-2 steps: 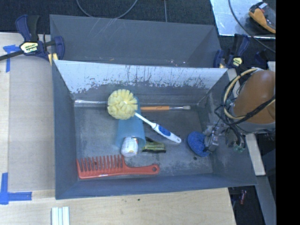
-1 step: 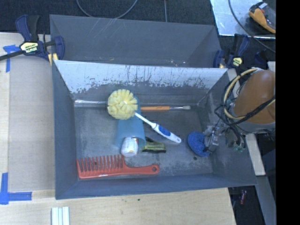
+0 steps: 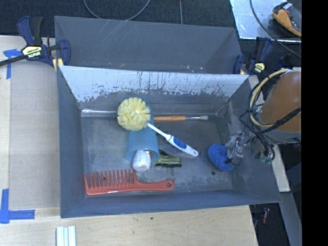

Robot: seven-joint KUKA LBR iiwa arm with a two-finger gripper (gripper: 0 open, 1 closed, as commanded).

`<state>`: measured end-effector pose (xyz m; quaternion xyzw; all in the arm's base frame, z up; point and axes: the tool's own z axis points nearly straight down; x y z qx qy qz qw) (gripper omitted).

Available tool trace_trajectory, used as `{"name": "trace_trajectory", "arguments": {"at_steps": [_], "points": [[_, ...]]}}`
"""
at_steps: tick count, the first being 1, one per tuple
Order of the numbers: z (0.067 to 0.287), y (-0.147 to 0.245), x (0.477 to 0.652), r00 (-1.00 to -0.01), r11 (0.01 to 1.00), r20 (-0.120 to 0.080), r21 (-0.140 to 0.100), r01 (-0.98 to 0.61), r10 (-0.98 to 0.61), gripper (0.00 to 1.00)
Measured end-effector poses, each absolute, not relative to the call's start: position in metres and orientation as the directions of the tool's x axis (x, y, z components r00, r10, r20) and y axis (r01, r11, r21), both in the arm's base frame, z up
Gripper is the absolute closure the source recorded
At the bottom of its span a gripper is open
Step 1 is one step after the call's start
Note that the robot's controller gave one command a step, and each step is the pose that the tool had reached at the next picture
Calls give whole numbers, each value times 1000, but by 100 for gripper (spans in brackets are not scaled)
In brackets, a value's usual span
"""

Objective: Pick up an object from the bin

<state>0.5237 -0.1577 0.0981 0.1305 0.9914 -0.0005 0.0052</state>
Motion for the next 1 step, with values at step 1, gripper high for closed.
{"name": "trace_trajectory", "arguments": {"at_steps": [1], "points": [[130, -159, 525, -966, 966, -18, 0, 259, 259, 100]]}}
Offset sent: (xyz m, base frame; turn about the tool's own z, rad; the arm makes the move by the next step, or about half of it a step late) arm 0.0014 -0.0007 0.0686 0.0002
